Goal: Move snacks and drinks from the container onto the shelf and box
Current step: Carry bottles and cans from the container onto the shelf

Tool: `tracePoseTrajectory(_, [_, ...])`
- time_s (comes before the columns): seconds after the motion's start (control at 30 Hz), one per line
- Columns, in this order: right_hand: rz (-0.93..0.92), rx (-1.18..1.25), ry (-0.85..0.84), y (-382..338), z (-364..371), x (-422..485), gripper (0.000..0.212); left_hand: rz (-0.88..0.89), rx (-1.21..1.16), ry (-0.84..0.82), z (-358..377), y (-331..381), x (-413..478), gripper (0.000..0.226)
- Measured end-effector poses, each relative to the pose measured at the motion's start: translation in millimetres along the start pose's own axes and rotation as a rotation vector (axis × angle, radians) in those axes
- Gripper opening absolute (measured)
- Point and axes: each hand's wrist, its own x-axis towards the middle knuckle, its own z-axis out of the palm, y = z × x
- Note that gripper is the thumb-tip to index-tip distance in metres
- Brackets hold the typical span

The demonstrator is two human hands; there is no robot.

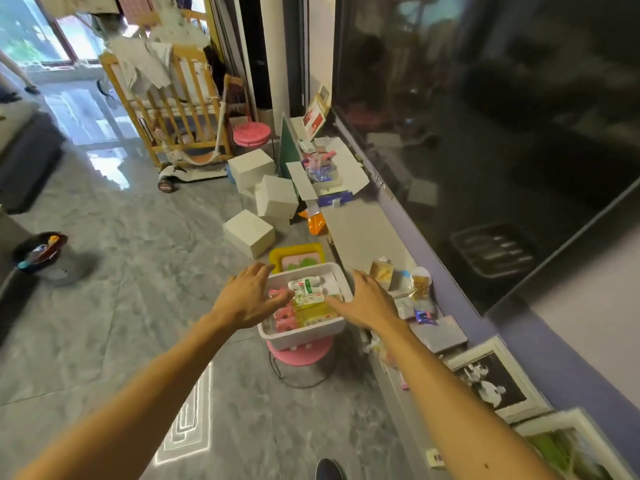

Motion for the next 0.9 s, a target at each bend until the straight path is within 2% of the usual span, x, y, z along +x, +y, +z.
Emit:
tracePoseTrajectory(0.1, [0.057, 0.041, -0.009, 2, 13, 42, 0.099, 0.019, 0.005, -0.059, 8, -6, 51, 0.114])
tracePoseTrajectory(0.2, [0.148, 0.094, -0.031, 7, 37, 85, 0.091, 0.059, 0.031, -0.138, 27, -18, 111, 0.108])
tracePoseTrajectory(0.37, [0.421, 0.203, -0.012, 21, 100, 148, 0.08, 0.21, 0.1, -0.285, 75, -34, 215, 0.104])
tracePoseTrajectory(0.57, [0.736, 0.458, 0.072, 33, 206, 221, 0.087, 0.365, 0.211, -0.431, 162, -51, 320, 0.098])
tracePoseTrajectory(0.7, [0.929, 0.587, 0.142, 52, 280, 267, 0.093, 0.383, 0.239, -0.523, 243, -65, 373, 0.114])
tracePoseTrajectory(0.73, [0.975, 0.596, 0.169, 59, 295, 276, 0.088, 0.384, 0.237, -0.549, 264, -67, 385, 0.116])
tracePoseTrajectory(0.8, [1.067, 0.606, 0.206, 72, 321, 291, 0.075, 0.37, 0.23, -0.621, 302, -69, 405, 0.106])
tracePoseTrajectory(0.9, [1.18, 0.657, 0.172, 87, 355, 309, 0.06, 0.349, 0.248, -0.725, 356, -79, 417, 0.093])
